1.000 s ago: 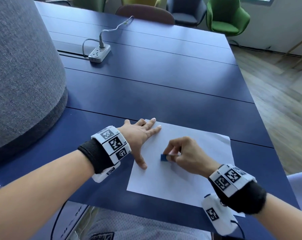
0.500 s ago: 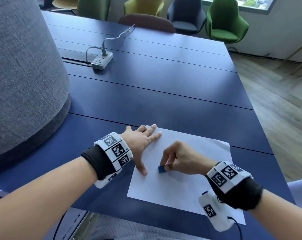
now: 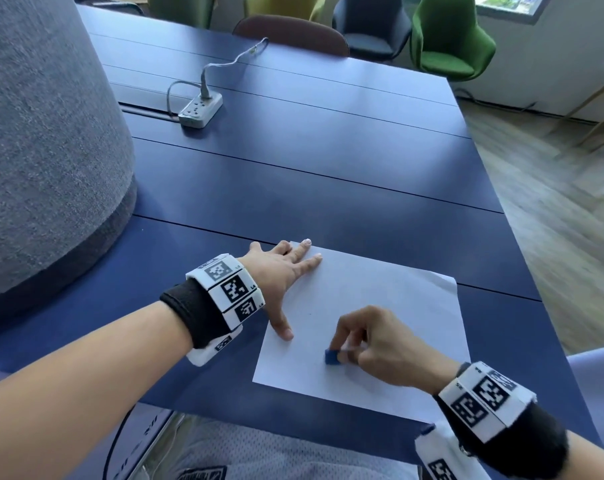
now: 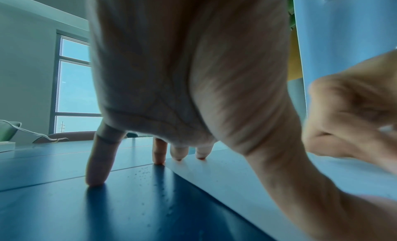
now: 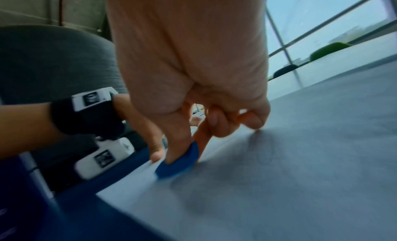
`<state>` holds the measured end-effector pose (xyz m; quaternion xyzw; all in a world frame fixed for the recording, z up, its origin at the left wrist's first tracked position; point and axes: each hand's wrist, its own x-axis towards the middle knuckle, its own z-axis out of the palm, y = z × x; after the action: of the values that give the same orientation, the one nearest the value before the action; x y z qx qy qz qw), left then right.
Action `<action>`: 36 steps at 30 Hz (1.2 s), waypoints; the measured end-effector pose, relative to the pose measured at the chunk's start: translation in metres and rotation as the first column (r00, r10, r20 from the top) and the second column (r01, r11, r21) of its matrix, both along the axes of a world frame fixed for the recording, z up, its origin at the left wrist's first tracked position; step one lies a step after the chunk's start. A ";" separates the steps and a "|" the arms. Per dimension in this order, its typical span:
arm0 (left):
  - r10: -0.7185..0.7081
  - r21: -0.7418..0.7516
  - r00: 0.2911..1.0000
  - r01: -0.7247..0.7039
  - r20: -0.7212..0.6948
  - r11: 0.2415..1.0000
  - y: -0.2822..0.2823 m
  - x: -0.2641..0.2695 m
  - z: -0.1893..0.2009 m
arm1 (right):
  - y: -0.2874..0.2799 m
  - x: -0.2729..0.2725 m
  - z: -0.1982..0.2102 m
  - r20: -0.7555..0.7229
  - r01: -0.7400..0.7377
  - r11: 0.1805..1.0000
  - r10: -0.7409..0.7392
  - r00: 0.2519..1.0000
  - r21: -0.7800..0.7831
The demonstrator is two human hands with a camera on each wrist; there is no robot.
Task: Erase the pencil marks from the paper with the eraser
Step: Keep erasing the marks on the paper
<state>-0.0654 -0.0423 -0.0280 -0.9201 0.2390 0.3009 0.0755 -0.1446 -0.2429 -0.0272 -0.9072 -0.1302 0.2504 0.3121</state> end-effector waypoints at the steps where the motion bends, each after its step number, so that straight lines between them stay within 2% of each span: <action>1: 0.000 0.001 1.000 0.000 0.001 1.000 0.000 0.000 0.000 | 0.000 -0.006 0.001 -0.047 -0.058 0.998 0.057 0.997 -0.019; 3: -0.002 0.004 1.000 0.002 -0.001 1.000 0.000 0.000 0.000 | -0.001 -0.009 0.000 -0.041 -0.058 0.998 0.056 0.998 -0.028; 5: -0.004 0.006 1.000 0.004 -0.001 1.000 0.000 0.000 0.001 | -0.002 -0.006 -0.004 0.044 0.087 0.996 -0.088 0.995 0.009; 7: 0.003 0.004 1.000 -0.003 -0.003 1.000 -0.001 -0.001 0.001 | -0.003 -0.010 -0.006 0.072 0.149 0.988 -0.151 0.986 0.036; 11: 0.008 0.007 1.000 -0.008 -0.008 1.000 -0.002 -0.002 0.003 | -0.003 -0.018 0.001 -0.082 0.043 0.999 -0.043 0.996 0.007; 15: -0.002 0.020 1.000 0.002 0.002 1.000 -0.001 -0.001 0.002 | -0.002 -0.002 -0.006 0.064 0.215 0.975 -0.218 0.974 0.045; 17: -0.003 0.023 1.000 0.002 0.009 1.000 -0.002 -0.001 0.002 | -0.004 -0.004 -0.006 0.049 0.168 0.986 -0.168 0.985 0.016; 19: -0.008 0.018 1.000 0.007 0.015 1.000 -0.002 -0.001 0.002 | -0.005 -0.010 -0.001 -0.067 0.075 0.997 -0.076 0.995 -0.023; 21: -0.019 0.017 1.000 0.019 0.023 1.000 -0.001 -0.001 0.003 | -0.003 -0.005 0.002 -0.095 0.068 0.997 -0.072 0.993 -0.042; 26: -0.045 0.048 0.998 0.043 0.045 0.998 -0.003 -0.002 0.005 | 0.009 0.037 -0.004 0.051 0.213 0.977 -0.213 0.976 -0.001; 30: -0.047 0.047 0.998 0.045 0.049 0.998 -0.002 -0.001 0.005 | 0.008 0.057 -0.004 0.093 0.308 0.951 -0.310 0.946 0.032; 32: -0.054 0.041 0.997 0.051 0.059 0.998 -0.002 0.000 0.004 | 0.005 0.049 -0.002 0.083 0.269 0.963 -0.268 0.960 0.002; 36: -0.071 0.034 0.994 0.068 0.088 0.997 -0.001 -0.001 0.004 | 0.003 0.041 0.004 -0.076 0.095 0.993 -0.101 0.992 -0.069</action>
<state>-0.0665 -0.0430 -0.0245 -0.9224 0.2626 0.2607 0.1109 -0.1035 -0.2403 -0.0228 -0.9115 -0.0647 0.2747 0.2992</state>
